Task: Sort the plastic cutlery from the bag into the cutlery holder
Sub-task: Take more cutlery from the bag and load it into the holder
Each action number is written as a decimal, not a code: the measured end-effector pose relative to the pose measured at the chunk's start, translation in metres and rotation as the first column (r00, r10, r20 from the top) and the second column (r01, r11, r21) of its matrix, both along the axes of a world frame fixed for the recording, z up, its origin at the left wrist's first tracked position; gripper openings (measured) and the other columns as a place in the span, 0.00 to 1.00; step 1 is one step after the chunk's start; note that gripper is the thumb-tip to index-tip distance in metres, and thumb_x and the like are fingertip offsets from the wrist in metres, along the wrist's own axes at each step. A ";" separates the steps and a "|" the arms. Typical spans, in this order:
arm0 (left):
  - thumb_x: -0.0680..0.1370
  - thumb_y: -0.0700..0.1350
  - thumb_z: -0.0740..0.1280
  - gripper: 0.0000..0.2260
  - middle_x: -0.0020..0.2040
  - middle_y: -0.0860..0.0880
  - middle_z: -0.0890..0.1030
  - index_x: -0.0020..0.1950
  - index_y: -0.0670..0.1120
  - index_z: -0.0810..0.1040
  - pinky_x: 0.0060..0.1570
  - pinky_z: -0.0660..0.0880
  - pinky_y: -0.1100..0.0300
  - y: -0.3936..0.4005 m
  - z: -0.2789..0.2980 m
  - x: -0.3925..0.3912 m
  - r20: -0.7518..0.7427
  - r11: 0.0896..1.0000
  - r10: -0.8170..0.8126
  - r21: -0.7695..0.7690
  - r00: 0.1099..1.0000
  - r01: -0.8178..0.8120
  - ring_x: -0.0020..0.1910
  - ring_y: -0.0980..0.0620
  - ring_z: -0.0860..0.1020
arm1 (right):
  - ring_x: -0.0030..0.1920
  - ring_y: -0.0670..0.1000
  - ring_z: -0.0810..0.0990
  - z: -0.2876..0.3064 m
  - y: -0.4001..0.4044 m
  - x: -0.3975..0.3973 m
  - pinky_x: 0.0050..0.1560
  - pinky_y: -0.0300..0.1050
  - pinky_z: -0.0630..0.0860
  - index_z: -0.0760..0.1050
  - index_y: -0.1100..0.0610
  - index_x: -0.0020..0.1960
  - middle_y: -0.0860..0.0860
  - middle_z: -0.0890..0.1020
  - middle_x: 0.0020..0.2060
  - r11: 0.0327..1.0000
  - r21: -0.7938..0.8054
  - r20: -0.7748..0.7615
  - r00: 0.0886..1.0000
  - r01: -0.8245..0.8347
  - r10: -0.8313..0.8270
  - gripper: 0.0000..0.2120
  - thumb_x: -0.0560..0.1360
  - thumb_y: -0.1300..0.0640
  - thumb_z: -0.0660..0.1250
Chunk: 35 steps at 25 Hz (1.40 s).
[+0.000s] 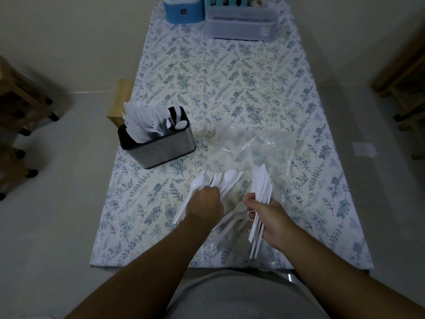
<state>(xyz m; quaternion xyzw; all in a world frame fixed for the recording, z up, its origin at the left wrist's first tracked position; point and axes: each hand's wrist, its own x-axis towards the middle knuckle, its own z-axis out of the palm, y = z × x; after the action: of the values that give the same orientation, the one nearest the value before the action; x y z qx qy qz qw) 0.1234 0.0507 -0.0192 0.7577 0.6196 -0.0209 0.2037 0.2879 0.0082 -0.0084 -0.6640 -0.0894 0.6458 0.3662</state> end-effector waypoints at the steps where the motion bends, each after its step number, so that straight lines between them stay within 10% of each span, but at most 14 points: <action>1: 0.76 0.43 0.64 0.06 0.45 0.45 0.79 0.49 0.42 0.76 0.40 0.73 0.59 0.000 0.001 0.000 -0.008 1.000 -0.005 -0.006 1.000 0.004 0.46 0.47 0.80 | 0.30 0.50 0.75 -0.001 0.000 -0.001 0.30 0.44 0.73 0.80 0.57 0.51 0.54 0.78 0.34 1.000 0.017 -0.018 1.000 0.009 -0.009 0.05 0.75 0.61 0.73; 15: 0.75 0.48 0.68 0.08 0.38 0.47 0.78 0.45 0.42 0.80 0.34 0.70 0.62 -0.014 0.004 -0.001 0.064 0.983 0.139 -0.125 0.988 -0.131 0.38 0.49 0.79 | 0.36 0.51 0.77 0.000 0.002 -0.012 0.33 0.43 0.73 0.80 0.57 0.57 0.54 0.81 0.42 1.000 0.004 0.050 0.998 -0.024 0.024 0.09 0.77 0.62 0.69; 23: 0.73 0.45 0.71 0.07 0.32 0.47 0.81 0.37 0.44 0.80 0.33 0.73 0.60 -0.026 0.028 0.016 0.424 0.975 0.205 -0.170 0.882 -0.145 0.30 0.51 0.77 | 0.50 0.60 0.87 -0.002 0.003 -0.019 0.54 0.57 0.83 0.81 0.60 0.57 0.60 0.88 0.48 0.996 0.079 -0.066 0.997 0.042 -0.037 0.13 0.78 0.51 0.70; 27: 0.78 0.45 0.67 0.07 0.38 0.50 0.85 0.46 0.47 0.85 0.37 0.75 0.66 -0.027 0.041 0.023 0.556 0.992 0.121 -0.107 0.823 -0.073 0.36 0.55 0.81 | 0.44 0.56 0.87 0.008 0.015 -0.018 0.47 0.51 0.82 0.82 0.63 0.49 0.59 0.87 0.42 0.988 0.106 -0.100 0.990 0.108 -0.098 0.10 0.76 0.56 0.72; 29: 0.80 0.47 0.66 0.08 0.42 0.53 0.85 0.49 0.50 0.85 0.39 0.75 0.68 -0.034 0.049 0.025 0.664 0.942 0.333 -0.206 0.670 -0.264 0.38 0.60 0.81 | 0.38 0.53 0.85 0.017 0.028 -0.016 0.42 0.48 0.82 0.80 0.63 0.45 0.56 0.84 0.37 0.974 0.111 -0.113 0.976 0.197 -0.184 0.08 0.78 0.57 0.71; 31: 0.81 0.51 0.62 0.11 0.44 0.50 0.84 0.49 0.48 0.83 0.44 0.75 0.61 -0.036 0.050 0.029 0.624 0.663 0.733 -0.563 0.272 -0.494 0.42 0.56 0.80 | 0.37 0.51 0.82 0.026 0.039 -0.019 0.43 0.46 0.83 0.78 0.63 0.49 0.54 0.81 0.36 0.919 0.156 -0.196 0.923 0.363 -0.331 0.06 0.78 0.59 0.70; 33: 0.82 0.54 0.58 0.17 0.47 0.45 0.83 0.48 0.45 0.81 0.46 0.75 0.54 -0.033 0.051 0.035 0.378 0.271 0.899 -0.877 -0.221 -0.398 0.45 0.49 0.80 | 0.37 0.49 0.82 0.033 0.041 -0.033 0.46 0.47 0.83 0.77 0.63 0.53 0.53 0.81 0.36 0.885 0.231 -0.195 0.910 0.404 -0.365 0.07 0.78 0.60 0.70; 35: 0.82 0.55 0.55 0.20 0.46 0.43 0.85 0.46 0.44 0.81 0.42 0.75 0.55 -0.029 0.050 0.040 0.269 0.169 0.863 -0.951 -0.427 -0.257 0.44 0.47 0.81 | 0.39 0.50 0.85 0.029 0.030 -0.051 0.49 0.51 0.83 0.78 0.60 0.52 0.52 0.84 0.36 0.918 0.306 -0.018 0.966 0.252 -0.259 0.05 0.78 0.58 0.69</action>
<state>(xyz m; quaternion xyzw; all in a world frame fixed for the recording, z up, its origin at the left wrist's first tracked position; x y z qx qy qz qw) 0.1637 0.0222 0.0308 -0.0486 0.6142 0.4105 0.6722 0.2372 0.0380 0.0204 -0.6127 -0.1051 0.5630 0.5445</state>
